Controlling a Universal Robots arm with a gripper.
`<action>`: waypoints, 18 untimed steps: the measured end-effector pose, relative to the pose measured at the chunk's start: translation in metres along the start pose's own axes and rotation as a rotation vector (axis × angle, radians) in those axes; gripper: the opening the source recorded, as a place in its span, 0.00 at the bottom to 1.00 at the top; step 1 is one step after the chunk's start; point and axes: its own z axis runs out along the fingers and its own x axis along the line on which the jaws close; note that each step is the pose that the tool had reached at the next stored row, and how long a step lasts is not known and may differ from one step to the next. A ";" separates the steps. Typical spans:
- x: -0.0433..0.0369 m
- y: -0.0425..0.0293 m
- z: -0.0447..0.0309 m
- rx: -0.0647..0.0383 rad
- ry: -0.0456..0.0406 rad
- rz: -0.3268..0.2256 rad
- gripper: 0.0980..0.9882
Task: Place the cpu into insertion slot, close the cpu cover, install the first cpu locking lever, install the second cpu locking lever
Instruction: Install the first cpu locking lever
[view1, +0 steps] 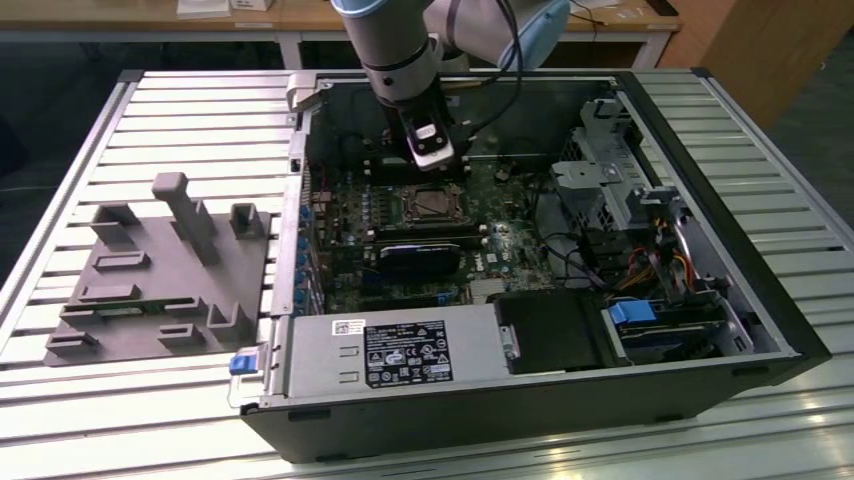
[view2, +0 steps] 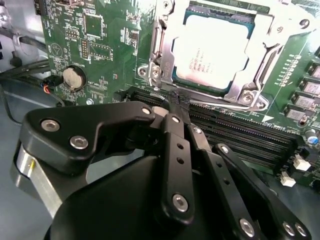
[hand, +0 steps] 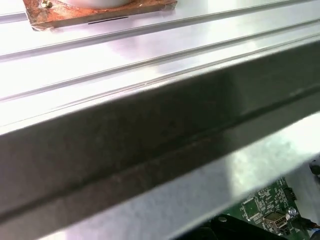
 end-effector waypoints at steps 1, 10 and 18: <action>0.0001 0.0003 0.0000 0.000 -0.0001 0.000 0.00; 0.0007 0.0015 0.0005 0.002 -0.0014 0.004 0.00; 0.0010 0.0011 0.0019 0.012 -0.0060 0.004 0.00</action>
